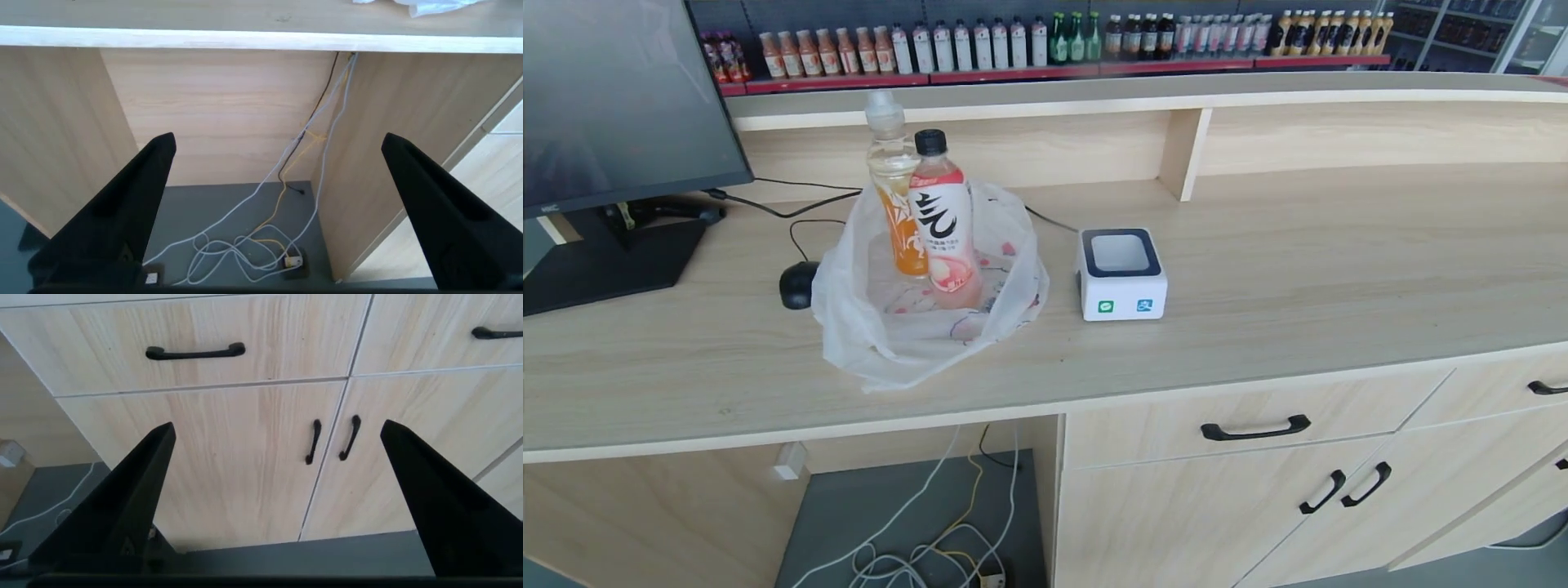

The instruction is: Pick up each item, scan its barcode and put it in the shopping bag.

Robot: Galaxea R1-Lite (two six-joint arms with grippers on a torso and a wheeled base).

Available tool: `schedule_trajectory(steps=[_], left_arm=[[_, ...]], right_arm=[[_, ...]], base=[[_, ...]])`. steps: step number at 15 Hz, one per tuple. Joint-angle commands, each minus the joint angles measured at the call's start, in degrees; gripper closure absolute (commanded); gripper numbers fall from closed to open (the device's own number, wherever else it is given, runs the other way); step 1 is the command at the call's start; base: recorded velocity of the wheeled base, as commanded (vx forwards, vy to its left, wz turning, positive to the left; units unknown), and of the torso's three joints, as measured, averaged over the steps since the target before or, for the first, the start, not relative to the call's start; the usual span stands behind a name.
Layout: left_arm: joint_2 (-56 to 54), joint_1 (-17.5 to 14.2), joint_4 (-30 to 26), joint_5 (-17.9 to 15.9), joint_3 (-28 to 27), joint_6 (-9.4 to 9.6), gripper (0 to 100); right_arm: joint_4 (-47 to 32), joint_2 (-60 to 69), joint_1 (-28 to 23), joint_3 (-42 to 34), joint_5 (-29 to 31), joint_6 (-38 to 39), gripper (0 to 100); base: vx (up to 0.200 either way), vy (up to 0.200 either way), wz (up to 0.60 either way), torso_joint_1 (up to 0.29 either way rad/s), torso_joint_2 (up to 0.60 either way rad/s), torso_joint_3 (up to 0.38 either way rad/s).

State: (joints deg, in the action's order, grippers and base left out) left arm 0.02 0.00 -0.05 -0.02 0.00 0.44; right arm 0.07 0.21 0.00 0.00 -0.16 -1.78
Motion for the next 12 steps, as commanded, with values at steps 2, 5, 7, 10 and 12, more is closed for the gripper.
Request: schedule_trajectory(steps=[2,5,7,10,12], left_arm=[[-0.02,0.0,0.05,0.02,0.0,0.0,0],[-0.02,0.0,0.05,0.02,0.0,-0.18,0],[-0.02,0.0,0.05,0.02,0.0,-0.26,0],[-0.02,0.0,0.05,0.02,0.0,-0.18,0],[-0.02,0.0,0.05,0.02,0.0,-0.18,0]], right_arm=[[0.01,-0.21,0.0,0.0,-0.11,-1.21,0],[0.01,-0.21,0.0,0.0,-0.11,-0.86,0],[0.01,-0.21,0.0,0.0,-0.11,-0.68,0],[0.01,-0.21,0.0,0.0,-0.11,-0.59,0],[0.01,-0.21,0.0,0.0,-0.11,-0.42,0]], base=[[0.0,-0.2,0.0,0.002,0.0,0.005],[0.0,0.0,0.0,0.0,0.0,0.0],[0.0,0.0,0.0,0.0,0.0,0.0],[0.0,0.0,0.0,0.0,0.0,0.0],[0.0,0.0,0.0,0.0,0.0,0.0]])
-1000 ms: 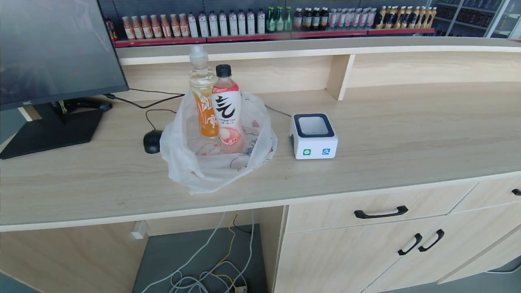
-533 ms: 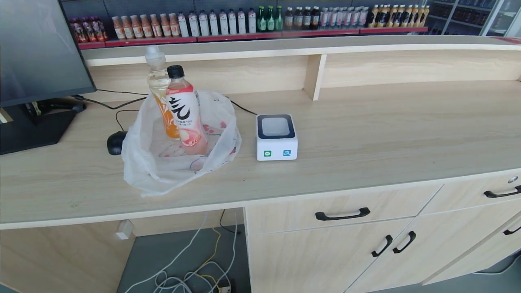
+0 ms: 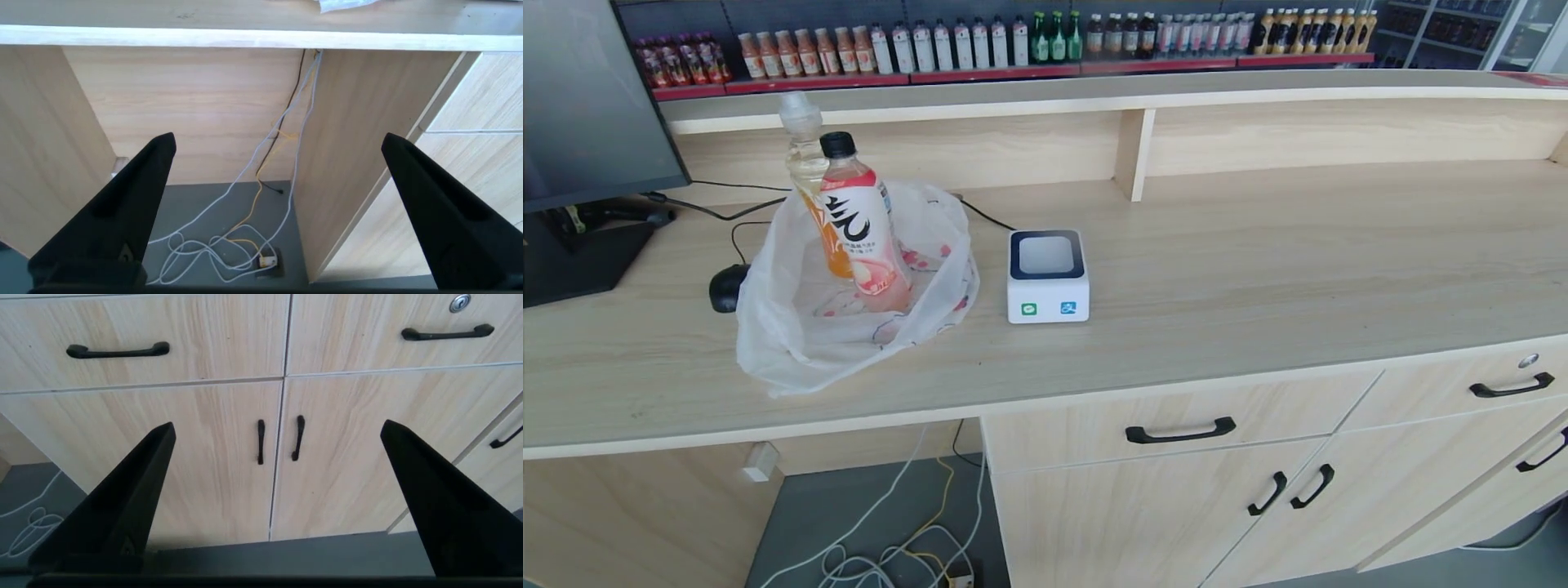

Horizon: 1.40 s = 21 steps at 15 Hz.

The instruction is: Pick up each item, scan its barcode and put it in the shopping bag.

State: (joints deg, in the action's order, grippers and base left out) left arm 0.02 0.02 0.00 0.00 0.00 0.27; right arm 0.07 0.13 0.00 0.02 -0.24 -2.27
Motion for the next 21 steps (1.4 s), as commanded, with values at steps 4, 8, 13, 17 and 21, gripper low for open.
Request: schedule_trajectory(steps=[4,8,13,17,21], left_arm=[[-0.02,-0.02,0.0,0.0,0.0,-0.09,0],[-0.02,-0.11,-0.09,0.0,0.0,-0.09,0],[-0.02,-0.11,0.0,0.0,0.0,-0.09,0],[-0.02,-0.11,0.0,0.0,0.0,-0.09,0],[-0.02,-0.11,0.0,0.0,0.0,0.0,0]], right_arm=[[0.01,-0.13,0.0,-0.02,-0.02,-0.02,0],[0.01,-0.13,0.0,-0.02,-0.02,-0.02,0],[0.01,-0.13,0.0,-0.02,-0.02,-0.11,0],[0.01,-0.13,0.0,-0.02,-0.02,-0.02,0],[0.01,-0.13,0.0,-0.02,-0.02,-0.02,0]], base=[[0.0,0.0,0.0,0.0,0.0,0.0],[0.0,0.0,0.0,0.0,0.0,0.0],[0.0,-0.12,0.0,0.0,0.0,0.001],[0.0,0.0,0.0,0.0,0.0,0.0],[0.0,0.0,0.0,0.0,0.0,0.0]])
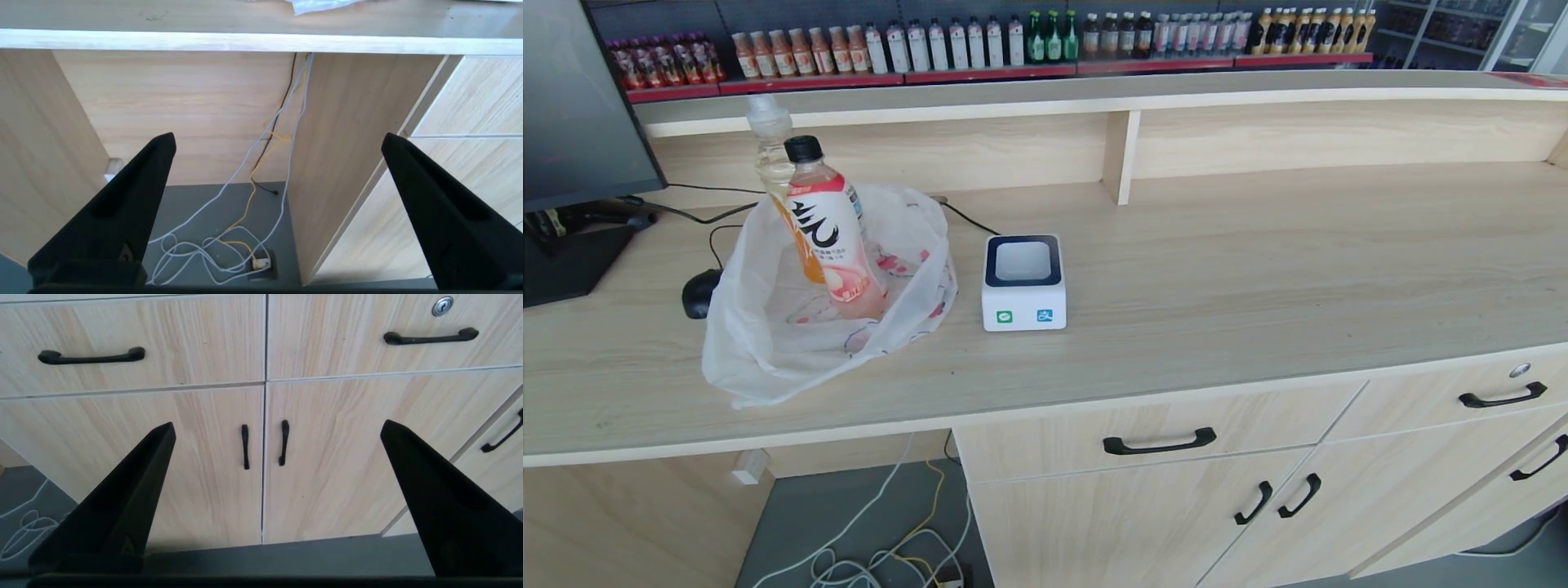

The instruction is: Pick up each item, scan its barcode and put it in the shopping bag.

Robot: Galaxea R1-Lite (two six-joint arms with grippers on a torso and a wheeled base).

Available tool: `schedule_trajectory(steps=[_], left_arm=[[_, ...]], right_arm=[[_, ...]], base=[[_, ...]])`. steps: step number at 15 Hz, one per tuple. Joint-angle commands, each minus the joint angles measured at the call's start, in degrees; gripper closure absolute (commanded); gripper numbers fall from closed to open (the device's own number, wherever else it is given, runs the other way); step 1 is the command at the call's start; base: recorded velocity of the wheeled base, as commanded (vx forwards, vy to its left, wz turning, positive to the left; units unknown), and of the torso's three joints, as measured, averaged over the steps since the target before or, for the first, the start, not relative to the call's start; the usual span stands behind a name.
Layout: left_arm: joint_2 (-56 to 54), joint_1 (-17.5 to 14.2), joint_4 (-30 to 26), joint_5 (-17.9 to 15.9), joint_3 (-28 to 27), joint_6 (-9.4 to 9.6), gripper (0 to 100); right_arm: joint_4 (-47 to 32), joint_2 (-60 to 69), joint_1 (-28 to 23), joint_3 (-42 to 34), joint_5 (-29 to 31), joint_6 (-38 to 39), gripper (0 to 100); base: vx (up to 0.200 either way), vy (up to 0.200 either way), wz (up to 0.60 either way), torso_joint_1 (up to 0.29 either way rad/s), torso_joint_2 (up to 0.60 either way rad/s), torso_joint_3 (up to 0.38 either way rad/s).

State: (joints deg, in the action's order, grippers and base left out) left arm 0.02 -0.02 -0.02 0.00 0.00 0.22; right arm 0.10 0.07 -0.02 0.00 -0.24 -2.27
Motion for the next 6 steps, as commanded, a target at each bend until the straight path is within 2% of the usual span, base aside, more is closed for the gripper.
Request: schedule_trajectory(steps=[1,6], left_arm=[[-0.02,-0.06,0.02,0.0,0.0,0.04,0],[-0.02,-0.06,0.02,0.0,0.0,0.04,0]], right_arm=[[-0.01,-0.07,0.02,0.0,-0.02,-0.02,0],[-0.01,-0.07,0.02,0.0,-0.02,1.48,0]], base=[[0.0,0.0,0.0,0.0,0.0,0.0],[0.0,0.0,0.0,0.0,0.0,0.0]])
